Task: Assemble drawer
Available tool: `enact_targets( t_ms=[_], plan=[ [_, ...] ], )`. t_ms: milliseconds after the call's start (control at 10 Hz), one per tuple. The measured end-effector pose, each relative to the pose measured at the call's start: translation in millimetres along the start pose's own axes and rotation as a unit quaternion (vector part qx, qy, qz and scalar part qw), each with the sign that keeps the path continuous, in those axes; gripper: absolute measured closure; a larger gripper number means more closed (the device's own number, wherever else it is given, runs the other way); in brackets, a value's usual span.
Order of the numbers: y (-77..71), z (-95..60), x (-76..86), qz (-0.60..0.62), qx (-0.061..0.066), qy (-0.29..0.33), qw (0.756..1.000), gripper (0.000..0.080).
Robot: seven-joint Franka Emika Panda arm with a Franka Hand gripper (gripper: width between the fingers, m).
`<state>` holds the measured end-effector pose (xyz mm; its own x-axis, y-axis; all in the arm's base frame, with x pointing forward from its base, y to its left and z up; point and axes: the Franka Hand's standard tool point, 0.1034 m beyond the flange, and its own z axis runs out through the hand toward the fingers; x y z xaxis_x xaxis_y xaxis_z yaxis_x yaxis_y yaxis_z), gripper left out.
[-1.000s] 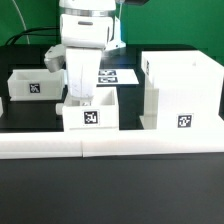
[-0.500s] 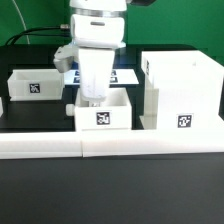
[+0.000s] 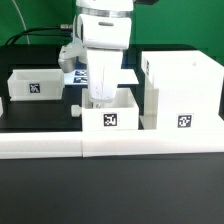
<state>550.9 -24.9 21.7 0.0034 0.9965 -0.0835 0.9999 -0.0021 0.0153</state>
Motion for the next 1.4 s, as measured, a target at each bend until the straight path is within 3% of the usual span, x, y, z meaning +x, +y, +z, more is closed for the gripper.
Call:
enact_targets(
  t_ms=[100,400,600,1000,1200,1400],
  plan=[
    [-0.7,1.6,5.0,0.005,-0.003,0.002,1.0,0.0758],
    [2.5,1.0,19.0,0.011,0.008,0.001,1.0,0.0758],
    [1.7,2.8,18.6,0.02,0.011,0.001,1.0,0.0758],
    [1.7,3.2,21.8,0.018,0.011,0.001,1.0,0.0758],
    [1.3,4.8,23.3,0.017,-0.001,0.004,1.0,0.0758],
    [0.5,5.3,22.2,0.018,0.002,0.003,1.0,0.0758]
  ],
)
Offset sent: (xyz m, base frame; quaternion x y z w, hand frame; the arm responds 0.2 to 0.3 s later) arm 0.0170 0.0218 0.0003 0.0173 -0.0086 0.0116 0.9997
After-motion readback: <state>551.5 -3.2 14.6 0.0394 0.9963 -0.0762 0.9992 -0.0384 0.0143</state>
